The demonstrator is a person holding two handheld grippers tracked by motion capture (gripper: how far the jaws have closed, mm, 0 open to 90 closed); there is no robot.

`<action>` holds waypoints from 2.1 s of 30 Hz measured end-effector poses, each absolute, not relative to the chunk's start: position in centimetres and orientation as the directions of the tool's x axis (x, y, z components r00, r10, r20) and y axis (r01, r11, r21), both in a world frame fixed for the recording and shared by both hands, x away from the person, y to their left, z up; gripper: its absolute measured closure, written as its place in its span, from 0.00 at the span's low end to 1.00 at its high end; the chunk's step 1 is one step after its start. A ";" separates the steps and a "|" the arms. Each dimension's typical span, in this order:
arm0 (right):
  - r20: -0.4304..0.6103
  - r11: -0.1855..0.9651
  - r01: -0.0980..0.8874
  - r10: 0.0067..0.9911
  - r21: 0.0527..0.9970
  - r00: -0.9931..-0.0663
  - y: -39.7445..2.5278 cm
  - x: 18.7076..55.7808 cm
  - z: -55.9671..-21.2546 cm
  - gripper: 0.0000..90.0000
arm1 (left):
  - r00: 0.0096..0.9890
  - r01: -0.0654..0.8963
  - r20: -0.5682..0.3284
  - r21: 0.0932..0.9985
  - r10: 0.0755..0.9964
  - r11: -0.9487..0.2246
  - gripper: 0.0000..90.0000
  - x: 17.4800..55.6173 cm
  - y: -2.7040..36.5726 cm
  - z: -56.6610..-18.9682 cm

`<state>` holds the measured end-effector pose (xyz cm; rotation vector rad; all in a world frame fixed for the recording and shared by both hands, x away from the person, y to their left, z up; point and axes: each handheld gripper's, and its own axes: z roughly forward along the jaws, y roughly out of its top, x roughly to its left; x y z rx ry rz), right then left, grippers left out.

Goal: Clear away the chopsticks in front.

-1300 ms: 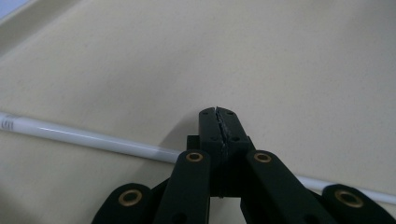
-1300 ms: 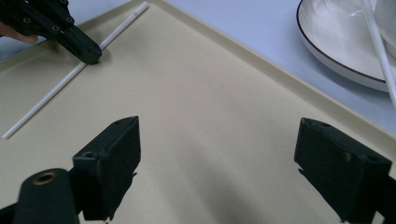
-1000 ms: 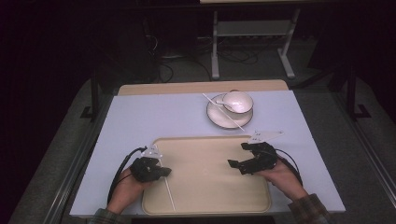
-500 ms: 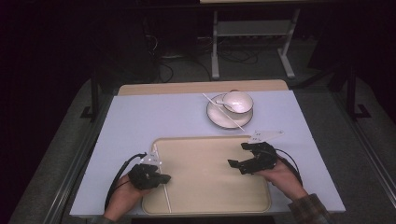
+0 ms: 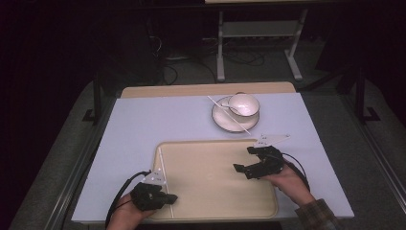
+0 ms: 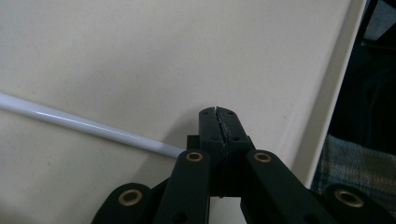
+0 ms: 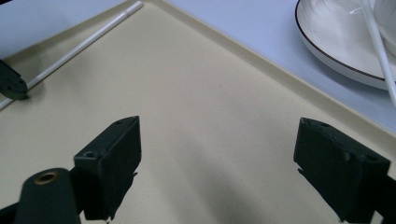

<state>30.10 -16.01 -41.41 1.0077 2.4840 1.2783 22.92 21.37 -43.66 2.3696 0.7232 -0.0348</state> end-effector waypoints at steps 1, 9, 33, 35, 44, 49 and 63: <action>0.148 0.404 0.491 0.637 0.772 -0.756 -16.0 30.1 -41.4 0.16 | 0.845 0.511 -0.205 0.582 0.494 -0.632 1.00 22.8 21.5 -43.6; 0.147 0.403 0.490 0.638 0.773 -0.756 -16.0 30.1 -41.4 0.16 | 0.823 0.534 -0.185 0.577 0.538 -0.618 1.00 22.4 23.3 -43.5; 0.135 0.418 0.482 0.631 0.770 -0.764 -15.8 30.4 -41.3 0.16 | 0.781 0.530 -0.180 0.697 0.598 -0.482 0.71 24.3 25.8 -42.6; 0.133 0.421 0.483 0.632 0.768 -0.763 -15.7 30.5 -41.2 0.16 | 0.780 0.514 -0.164 0.720 0.604 -0.467 0.63 24.6 25.9 -42.4; 0.119 0.439 0.484 0.636 0.757 -0.763 -15.8 30.9 -40.6 0.15 | 0.773 0.452 -0.107 0.784 0.625 -0.425 0.36 25.5 26.3 -42.0; 0.107 0.467 0.484 0.629 0.740 -0.770 -16.0 31.4 -40.1 0.15 | 0.769 0.430 -0.085 0.802 0.634 -0.414 0.24 25.9 26.7 -41.9; 0.088 0.502 0.569 0.695 0.651 -0.713 -16.9 35.9 -39.1 0.39 | 0.741 0.418 -0.066 0.824 0.668 -0.383 0.15 25.9 28.6 -41.9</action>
